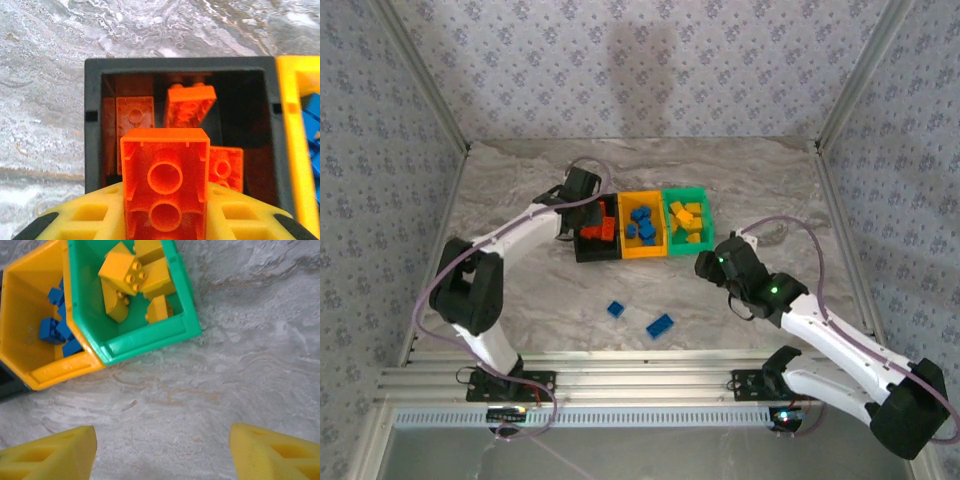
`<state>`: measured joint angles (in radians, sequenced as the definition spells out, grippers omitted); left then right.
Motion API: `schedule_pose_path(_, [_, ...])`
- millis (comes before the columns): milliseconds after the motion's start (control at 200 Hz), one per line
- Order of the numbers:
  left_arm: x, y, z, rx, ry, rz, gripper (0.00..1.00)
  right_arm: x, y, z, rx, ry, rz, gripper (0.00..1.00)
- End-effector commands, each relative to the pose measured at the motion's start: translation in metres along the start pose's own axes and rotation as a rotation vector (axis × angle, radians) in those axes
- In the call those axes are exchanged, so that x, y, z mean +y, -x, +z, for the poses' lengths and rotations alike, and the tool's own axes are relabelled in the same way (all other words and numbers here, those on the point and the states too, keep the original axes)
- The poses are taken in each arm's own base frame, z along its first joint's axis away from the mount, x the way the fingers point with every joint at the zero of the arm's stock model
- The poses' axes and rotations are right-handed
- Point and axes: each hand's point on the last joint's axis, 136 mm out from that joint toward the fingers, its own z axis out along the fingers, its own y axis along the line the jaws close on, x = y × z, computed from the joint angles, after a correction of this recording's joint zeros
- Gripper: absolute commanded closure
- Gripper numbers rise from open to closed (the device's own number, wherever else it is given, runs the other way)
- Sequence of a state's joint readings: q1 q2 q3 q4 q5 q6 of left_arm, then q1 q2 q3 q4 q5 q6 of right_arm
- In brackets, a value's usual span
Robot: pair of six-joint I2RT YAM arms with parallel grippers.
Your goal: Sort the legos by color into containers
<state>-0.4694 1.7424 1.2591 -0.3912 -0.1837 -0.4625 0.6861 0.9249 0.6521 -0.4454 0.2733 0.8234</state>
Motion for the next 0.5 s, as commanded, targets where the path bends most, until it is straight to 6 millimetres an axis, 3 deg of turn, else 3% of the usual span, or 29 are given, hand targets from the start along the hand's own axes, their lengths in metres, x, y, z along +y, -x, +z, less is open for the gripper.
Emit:
schedule_pose_path(0, [-0.014,0.013,-0.001,-0.008,-0.042,0.001,0.60,0.000,-0.021,0.000,0.053,0.001,-0.022,0.27])
schedule_pose_path(250, [-0.027,0.023,-0.012,-0.012,-0.104,-0.007,0.34,0.021,-0.071,0.014,0.174,0.034,-0.111,0.25])
schedule_pose_path(380, [-0.041,0.025,-0.052,-0.085,-0.214,-0.034,0.19,0.036,-0.095,0.022,0.225,0.038,-0.171,0.22])
schedule_pose_path(495, [-0.051,0.007,-0.090,-0.124,-0.305,-0.042,0.10,0.050,-0.115,0.030,0.269,0.039,-0.240,0.20])
